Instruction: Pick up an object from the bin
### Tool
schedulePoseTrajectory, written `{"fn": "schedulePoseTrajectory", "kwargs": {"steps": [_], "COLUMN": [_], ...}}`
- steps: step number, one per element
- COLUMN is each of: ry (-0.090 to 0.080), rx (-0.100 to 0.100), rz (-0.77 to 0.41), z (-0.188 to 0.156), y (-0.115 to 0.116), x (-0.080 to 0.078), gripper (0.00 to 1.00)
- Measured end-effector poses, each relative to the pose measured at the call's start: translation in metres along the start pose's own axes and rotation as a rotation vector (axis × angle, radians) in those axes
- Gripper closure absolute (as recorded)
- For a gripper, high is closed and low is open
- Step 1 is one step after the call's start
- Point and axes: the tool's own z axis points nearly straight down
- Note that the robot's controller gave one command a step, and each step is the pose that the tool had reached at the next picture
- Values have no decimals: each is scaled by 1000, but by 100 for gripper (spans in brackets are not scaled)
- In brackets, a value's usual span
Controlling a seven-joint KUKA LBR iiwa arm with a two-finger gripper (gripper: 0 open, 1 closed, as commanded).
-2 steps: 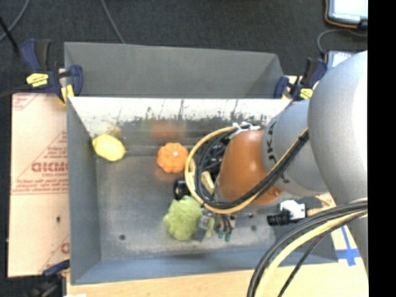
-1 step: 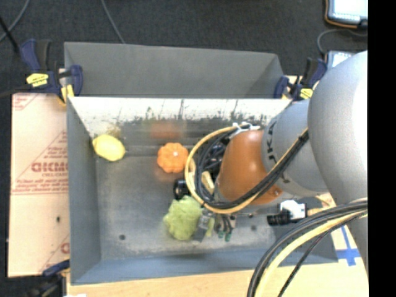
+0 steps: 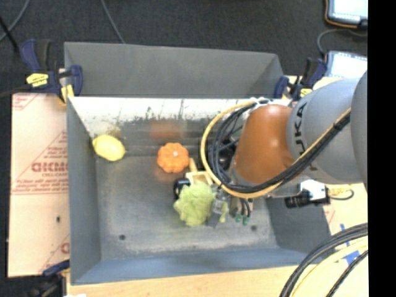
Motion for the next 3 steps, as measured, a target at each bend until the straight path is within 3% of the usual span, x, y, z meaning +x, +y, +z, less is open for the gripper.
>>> {"fn": "schedulePoseTrajectory", "kwargs": {"steps": [1,2,3], "ry": [0,-8,-2], "rx": [0,-4,0], "rz": [0,-3,-17], "z": [0,40,-25], "y": [0,-5,-14], "x": [0,-27,-37], "gripper": [100,100,100]}}
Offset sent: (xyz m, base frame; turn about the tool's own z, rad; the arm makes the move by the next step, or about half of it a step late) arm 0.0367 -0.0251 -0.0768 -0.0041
